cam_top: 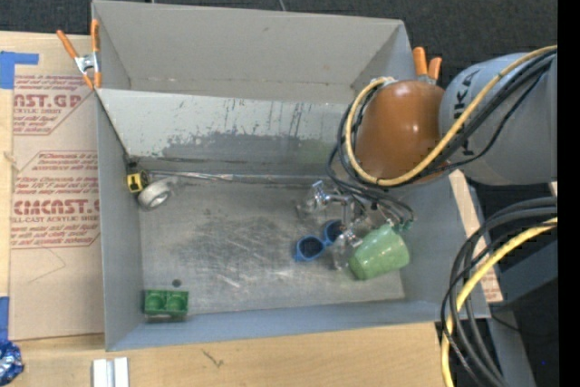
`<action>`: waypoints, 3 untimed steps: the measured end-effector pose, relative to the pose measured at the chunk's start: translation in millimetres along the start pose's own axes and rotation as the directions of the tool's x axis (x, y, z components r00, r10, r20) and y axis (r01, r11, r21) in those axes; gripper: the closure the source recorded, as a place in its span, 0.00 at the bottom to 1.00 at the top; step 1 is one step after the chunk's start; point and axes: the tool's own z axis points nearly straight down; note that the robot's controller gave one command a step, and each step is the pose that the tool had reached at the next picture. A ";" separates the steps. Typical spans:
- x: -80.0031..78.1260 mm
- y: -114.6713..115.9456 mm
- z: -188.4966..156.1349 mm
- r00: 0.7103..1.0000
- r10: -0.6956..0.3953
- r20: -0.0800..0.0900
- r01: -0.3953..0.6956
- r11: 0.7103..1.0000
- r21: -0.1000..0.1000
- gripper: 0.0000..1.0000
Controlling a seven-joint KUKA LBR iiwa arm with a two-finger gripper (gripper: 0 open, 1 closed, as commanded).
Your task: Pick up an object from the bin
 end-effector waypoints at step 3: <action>-3.8 0.5 -58.7 1.000 0.001 -0.004 -0.001 1.000 0.000 1.00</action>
Offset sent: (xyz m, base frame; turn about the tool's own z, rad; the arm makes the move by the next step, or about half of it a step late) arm 0.0000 0.0000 0.0000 0.0000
